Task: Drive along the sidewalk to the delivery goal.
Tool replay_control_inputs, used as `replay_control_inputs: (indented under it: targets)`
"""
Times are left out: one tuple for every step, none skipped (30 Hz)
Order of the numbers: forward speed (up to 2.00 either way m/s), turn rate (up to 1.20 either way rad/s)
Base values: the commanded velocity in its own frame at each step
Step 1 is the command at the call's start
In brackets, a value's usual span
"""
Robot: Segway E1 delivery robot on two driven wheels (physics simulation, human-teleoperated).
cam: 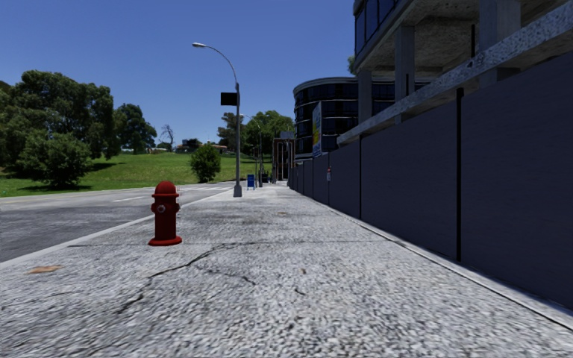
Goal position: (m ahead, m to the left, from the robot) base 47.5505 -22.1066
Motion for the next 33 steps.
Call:
replay_control_inputs:
  targets:
    - [2.0,0.0]
    - [2.0,0.0]
    - [2.0,0.0]
    - [2.0,0.0]
    - [2.0,0.0]
    - [2.0,0.0]
    - [2.0,0.0]
    - [2.0,0.0]
    - [2.0,0.0]
    - [2.0,0.0]
    - [2.0,0.0]
    - [2.0,0.0]
    - [2.0,0.0]
    - [2.0,0.0]
    - [2.0,0.0]
    - [2.0,0.0]
    - [2.0,0.0]
    - [2.0,0.0]
    - [2.0,0.0]
    - [2.0,0.0]
    - [2.0,0.0]
    - [2.0,0.0]
    - [2.0,0.0]
    - [2.0,0.0]
    - [2.0,0.0]
    - [2.0,0.0]
    - [2.0,0.0]
    - [2.0,0.0]
    - [2.0,0.0]
    - [2.0,0.0]
    - [2.0,0.0]
    - [2.0,0.0]
    - [2.0,0.0]
